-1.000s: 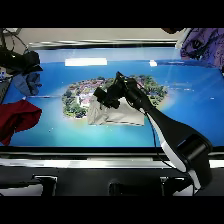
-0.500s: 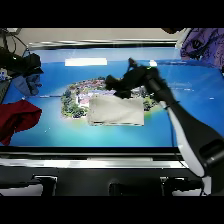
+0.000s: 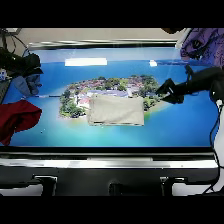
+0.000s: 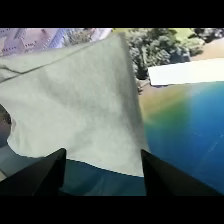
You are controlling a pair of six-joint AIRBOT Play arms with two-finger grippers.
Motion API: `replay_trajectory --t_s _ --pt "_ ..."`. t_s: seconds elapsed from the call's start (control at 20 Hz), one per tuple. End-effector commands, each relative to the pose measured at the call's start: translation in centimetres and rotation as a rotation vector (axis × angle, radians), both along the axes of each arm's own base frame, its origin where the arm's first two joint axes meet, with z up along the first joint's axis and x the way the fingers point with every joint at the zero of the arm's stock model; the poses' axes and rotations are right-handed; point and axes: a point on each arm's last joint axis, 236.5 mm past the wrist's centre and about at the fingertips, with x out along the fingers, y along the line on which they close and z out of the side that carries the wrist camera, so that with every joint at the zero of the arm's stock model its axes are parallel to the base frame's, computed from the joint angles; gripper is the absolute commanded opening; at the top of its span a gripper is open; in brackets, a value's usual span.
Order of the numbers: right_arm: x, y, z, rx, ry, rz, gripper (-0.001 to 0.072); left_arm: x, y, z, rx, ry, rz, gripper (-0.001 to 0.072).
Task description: Fold the clothes and pants, and hang the long-sleeved shirts on hangers.
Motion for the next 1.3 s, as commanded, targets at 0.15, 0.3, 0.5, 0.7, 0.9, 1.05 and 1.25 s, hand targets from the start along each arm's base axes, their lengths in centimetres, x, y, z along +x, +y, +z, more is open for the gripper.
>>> replay_trajectory --t_s 0.15,0.3,0.5,0.7,0.9,1.05,1.25 --pt "-1.8 1.2 -8.5 0.191 0.057 0.062 0.0534 0.0 0.0 0.0 0.0 0.0 0.001 0.0023" --pt "-0.8 2.0 -10.1 0.195 0.042 0.053 0.0527 0.0 0.0 0.0 -0.001 0.0 0.002 0.0023" --pt "-0.4 4.2 -11.4 0.175 0.037 0.084 0.0524 0.0 -0.1 0.0 -0.001 0.001 0.0 0.0023" --pt "-0.9 6.7 -11.9 0.171 0.047 0.133 0.0466 0.0 -0.1 0.0 -0.003 0.001 0.002 0.0023" --pt "-1.7 9.4 -12.1 0.163 0.053 0.194 0.0272 0.0 0.0 0.0 -0.002 0.002 0.002 0.0023" --pt "-1.1 9.9 -10.9 0.155 0.019 0.206 0.0038 0.0 0.0 0.0 -0.002 0.001 0.002 0.0023" --pt "3.3 6.0 -6.8 0.052 -0.03 0.057 0.0037 0.0 0.0 0.0 -0.002 0.002 0.002 0.0023"
